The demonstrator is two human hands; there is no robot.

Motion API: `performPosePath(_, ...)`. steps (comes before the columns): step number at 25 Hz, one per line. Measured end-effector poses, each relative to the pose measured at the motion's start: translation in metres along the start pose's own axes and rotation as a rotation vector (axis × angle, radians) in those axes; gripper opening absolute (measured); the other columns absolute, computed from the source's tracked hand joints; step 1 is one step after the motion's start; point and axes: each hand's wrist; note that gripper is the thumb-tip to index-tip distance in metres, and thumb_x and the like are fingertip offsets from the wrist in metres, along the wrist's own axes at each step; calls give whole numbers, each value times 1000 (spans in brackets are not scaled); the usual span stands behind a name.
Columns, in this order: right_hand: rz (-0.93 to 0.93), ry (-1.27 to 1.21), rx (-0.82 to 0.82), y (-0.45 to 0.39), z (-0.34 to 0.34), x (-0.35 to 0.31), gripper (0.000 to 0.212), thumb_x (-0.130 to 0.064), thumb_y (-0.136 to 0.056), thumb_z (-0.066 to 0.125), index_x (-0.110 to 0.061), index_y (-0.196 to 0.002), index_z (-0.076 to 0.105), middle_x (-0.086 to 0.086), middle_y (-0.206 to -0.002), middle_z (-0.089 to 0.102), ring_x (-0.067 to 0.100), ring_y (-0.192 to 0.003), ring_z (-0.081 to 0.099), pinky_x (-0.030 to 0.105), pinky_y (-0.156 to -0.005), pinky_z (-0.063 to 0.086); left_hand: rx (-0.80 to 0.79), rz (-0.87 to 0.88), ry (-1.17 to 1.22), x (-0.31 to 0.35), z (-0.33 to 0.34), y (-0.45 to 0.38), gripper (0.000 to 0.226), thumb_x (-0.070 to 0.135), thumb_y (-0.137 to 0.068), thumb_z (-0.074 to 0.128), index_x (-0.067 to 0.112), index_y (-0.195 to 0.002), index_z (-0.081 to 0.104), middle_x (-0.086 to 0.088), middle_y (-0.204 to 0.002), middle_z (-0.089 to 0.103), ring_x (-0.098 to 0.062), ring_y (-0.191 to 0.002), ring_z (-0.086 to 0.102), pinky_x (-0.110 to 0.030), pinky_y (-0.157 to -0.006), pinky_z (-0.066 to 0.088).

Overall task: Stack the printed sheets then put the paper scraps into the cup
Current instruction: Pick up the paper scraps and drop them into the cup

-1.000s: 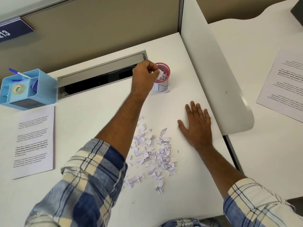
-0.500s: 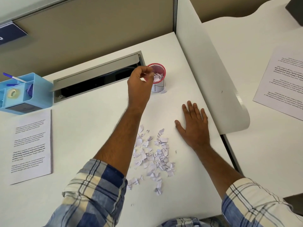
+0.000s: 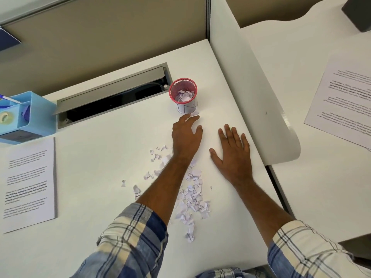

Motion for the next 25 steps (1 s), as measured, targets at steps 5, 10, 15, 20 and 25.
performPosePath(5,-1,9,-21,-1,0,0,72,-56,-101,39,-17,-161,27,5,-170,19,22,-158,15,47,-127,11,37,-10,8,13,3,-5,40,32,-101,63,29,-140,64,6,-155,54,-22,-144,42,-43,-122,28)
performPosePath(10,-1,3,-22,-1,0,0,72,-56,-101,41,-18,-161,28,5,-170,19,22,-157,16,47,-127,11,-6,17,-16,17,4,-5,44,26,-103,59,25,-147,58,4,-156,53,-24,-145,41,-44,-121,30)
performPosePath(15,-2,4,-17,-1,0,0,72,-56,-101,41,-17,-160,29,5,-170,20,22,-157,16,48,-127,12,-1,71,44,13,2,3,43,22,-103,61,22,-145,60,3,-152,57,-23,-144,45,-39,-122,29)
performPosePath(20,-6,9,-4,-1,0,0,71,-56,-102,41,-17,-160,29,5,-170,20,22,-157,16,48,-127,11,165,276,101,33,-24,14,42,18,-98,67,15,-140,65,-2,-144,64,-21,-134,53,-26,-114,30)
performPosePath(25,-6,6,5,0,0,-1,70,-54,-101,43,-17,-160,29,4,-170,20,22,-157,16,49,-127,13,266,179,195,51,-57,1,46,16,-95,72,12,-139,64,-5,-146,63,-26,-136,50,-31,-113,38)
Point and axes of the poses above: each hand's wrist, its own y-axis away from the middle knuckle, its own z-axis out of the palm, x = y × z
